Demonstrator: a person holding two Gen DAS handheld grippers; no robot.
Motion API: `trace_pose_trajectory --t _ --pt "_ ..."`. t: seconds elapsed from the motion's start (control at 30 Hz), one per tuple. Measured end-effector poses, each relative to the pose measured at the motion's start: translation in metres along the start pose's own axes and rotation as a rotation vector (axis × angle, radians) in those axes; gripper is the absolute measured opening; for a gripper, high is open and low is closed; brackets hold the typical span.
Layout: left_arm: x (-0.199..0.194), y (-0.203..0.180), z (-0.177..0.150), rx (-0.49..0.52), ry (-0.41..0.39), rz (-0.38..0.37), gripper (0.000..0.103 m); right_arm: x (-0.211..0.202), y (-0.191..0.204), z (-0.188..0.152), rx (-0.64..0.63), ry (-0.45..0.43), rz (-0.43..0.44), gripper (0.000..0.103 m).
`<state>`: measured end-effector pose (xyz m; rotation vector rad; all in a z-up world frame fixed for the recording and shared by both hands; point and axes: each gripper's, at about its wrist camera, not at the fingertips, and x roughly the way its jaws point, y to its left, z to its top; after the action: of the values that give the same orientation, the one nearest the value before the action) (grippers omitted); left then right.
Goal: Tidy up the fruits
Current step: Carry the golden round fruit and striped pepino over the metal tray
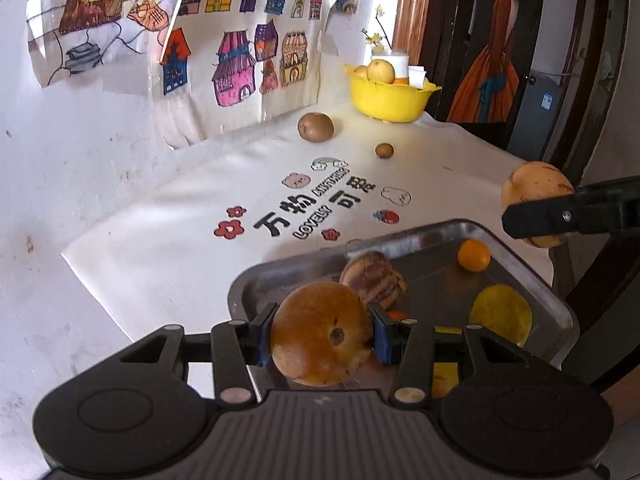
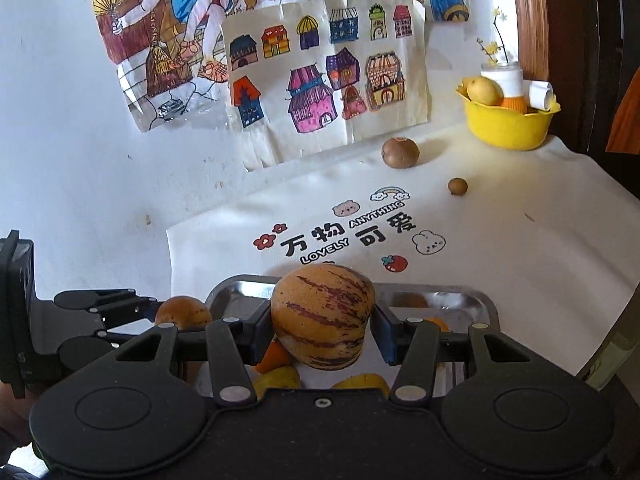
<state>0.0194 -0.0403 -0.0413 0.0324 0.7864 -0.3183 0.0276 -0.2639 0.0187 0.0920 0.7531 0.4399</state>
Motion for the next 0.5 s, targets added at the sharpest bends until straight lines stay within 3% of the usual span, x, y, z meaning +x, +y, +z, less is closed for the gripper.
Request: trace_pose_trajectory --t 0.5 --pt "0.016 -0.001 -0.006 0.003 0.031 -0.003 0.051 0.029 -0.011 0.001 0.001 0.039 -0.01 0.053"
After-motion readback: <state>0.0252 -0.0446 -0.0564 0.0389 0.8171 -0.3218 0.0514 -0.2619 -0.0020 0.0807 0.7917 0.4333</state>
